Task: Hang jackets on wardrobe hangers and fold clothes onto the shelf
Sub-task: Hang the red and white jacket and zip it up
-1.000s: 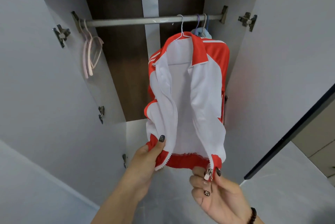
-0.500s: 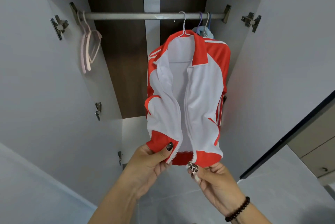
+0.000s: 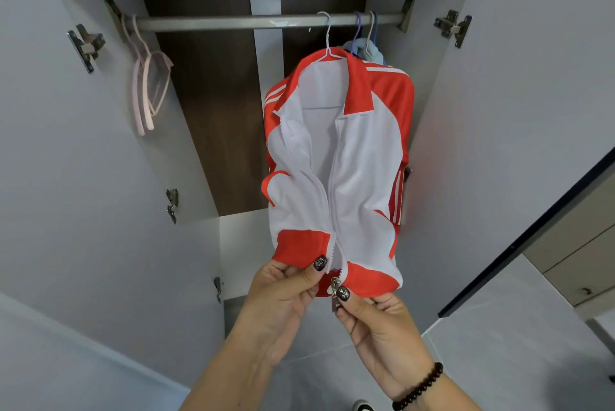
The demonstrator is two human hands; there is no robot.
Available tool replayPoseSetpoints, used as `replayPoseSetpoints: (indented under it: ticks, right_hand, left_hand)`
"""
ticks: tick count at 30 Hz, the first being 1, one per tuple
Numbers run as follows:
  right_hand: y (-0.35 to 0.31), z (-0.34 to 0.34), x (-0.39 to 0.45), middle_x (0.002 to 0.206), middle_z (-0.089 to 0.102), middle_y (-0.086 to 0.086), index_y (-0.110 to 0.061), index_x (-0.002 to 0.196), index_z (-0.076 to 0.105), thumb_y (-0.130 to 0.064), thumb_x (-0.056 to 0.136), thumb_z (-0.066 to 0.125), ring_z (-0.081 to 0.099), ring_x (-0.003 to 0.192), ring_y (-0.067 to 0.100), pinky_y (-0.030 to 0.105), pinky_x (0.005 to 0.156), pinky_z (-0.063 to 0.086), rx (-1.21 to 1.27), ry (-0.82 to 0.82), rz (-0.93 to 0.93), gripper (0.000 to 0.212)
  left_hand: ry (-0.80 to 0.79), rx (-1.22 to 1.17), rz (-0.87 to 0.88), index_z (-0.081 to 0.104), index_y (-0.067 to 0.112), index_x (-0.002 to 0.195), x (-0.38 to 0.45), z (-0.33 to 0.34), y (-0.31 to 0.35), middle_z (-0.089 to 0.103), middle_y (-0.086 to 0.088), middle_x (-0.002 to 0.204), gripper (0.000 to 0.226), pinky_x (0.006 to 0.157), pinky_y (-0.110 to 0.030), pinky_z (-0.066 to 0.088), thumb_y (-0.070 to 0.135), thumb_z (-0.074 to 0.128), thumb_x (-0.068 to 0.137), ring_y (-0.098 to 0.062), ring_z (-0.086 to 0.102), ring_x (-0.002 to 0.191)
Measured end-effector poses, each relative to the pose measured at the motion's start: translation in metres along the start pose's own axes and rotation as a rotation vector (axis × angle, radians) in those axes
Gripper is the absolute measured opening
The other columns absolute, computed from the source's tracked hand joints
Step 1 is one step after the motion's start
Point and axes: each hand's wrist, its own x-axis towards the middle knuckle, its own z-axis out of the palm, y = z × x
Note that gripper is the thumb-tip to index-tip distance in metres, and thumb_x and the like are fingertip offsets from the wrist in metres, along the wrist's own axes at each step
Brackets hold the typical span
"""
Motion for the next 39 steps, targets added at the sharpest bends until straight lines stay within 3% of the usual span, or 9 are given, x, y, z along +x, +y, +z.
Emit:
replayPoseSetpoints:
  ticks: [4,12,16,21,25,30,39]
  right_hand:
    - [-0.001,0.002,0.003,0.086,0.072,0.021,0.003,0.088,0.074,-0.011,0.035,0.097,0.069,0.069,0.021,0.026,0.06,0.057,0.028,0.006,-0.005,0.06]
    - [0.004,0.006,0.008,0.083,0.072,0.019,0.001,0.084,0.075,-0.017,0.027,0.099,0.068,0.067,0.021,0.025,0.06,0.057,0.021,0.075,-0.032,0.064]
    - [0.008,0.007,0.01,0.084,0.073,0.018,-0.001,0.084,0.076,-0.02,0.029,0.099,0.07,0.07,0.02,0.025,0.064,0.057,0.015,0.106,-0.04,0.063]
    - [0.01,0.01,0.01,0.084,0.072,0.02,0.0,0.083,0.076,-0.012,0.038,0.093,0.07,0.071,0.021,0.024,0.063,0.057,0.017,0.118,-0.037,0.049]
    - [0.013,0.013,0.011,0.083,0.073,0.018,-0.002,0.081,0.076,-0.026,0.024,0.099,0.069,0.069,0.02,0.024,0.063,0.056,-0.002,0.176,-0.061,0.065]
    - [0.016,0.015,0.011,0.083,0.073,0.017,-0.003,0.082,0.077,-0.031,0.021,0.099,0.067,0.068,0.018,0.022,0.061,0.055,-0.018,0.22,-0.065,0.071]
    - [0.02,0.023,0.009,0.082,0.073,0.016,-0.004,0.08,0.077,-0.034,0.017,0.098,0.067,0.068,0.016,0.021,0.061,0.054,-0.025,0.234,-0.047,0.073]
  left_hand:
    - [0.023,-0.031,-0.007,0.068,0.0,0.106,0.001,0.002,-0.003,0.073,-0.016,0.102,0.036,0.069,-0.025,0.057,0.001,0.069,0.07,-0.021,0.072,0.087]
    - [0.06,0.024,0.035,0.071,0.003,0.103,0.005,0.002,-0.005,0.074,-0.015,0.101,0.035,0.07,-0.025,0.057,0.005,0.07,0.068,-0.021,0.072,0.087]
    - [0.088,0.007,0.061,0.074,0.007,0.094,0.008,0.002,-0.004,0.075,-0.013,0.096,0.025,0.067,-0.023,0.057,0.001,0.068,0.07,-0.019,0.072,0.083]
    - [0.101,0.109,0.093,0.077,0.011,0.09,0.009,-0.001,-0.005,0.074,-0.014,0.098,0.023,0.07,-0.025,0.056,0.005,0.071,0.069,-0.022,0.072,0.088]
    - [0.124,0.151,0.122,0.078,0.011,0.09,0.009,-0.003,-0.009,0.074,-0.015,0.098,0.023,0.074,-0.028,0.056,0.006,0.073,0.067,-0.025,0.072,0.09]
    - [0.155,0.121,0.12,0.072,0.003,0.102,0.011,-0.006,-0.009,0.073,-0.017,0.1,0.034,0.085,-0.037,0.053,0.004,0.073,0.069,-0.027,0.071,0.092]
    - [0.159,0.105,0.127,0.073,0.005,0.096,0.013,-0.01,-0.011,0.074,-0.016,0.095,0.031,0.076,-0.029,0.056,0.006,0.073,0.065,-0.023,0.071,0.086]
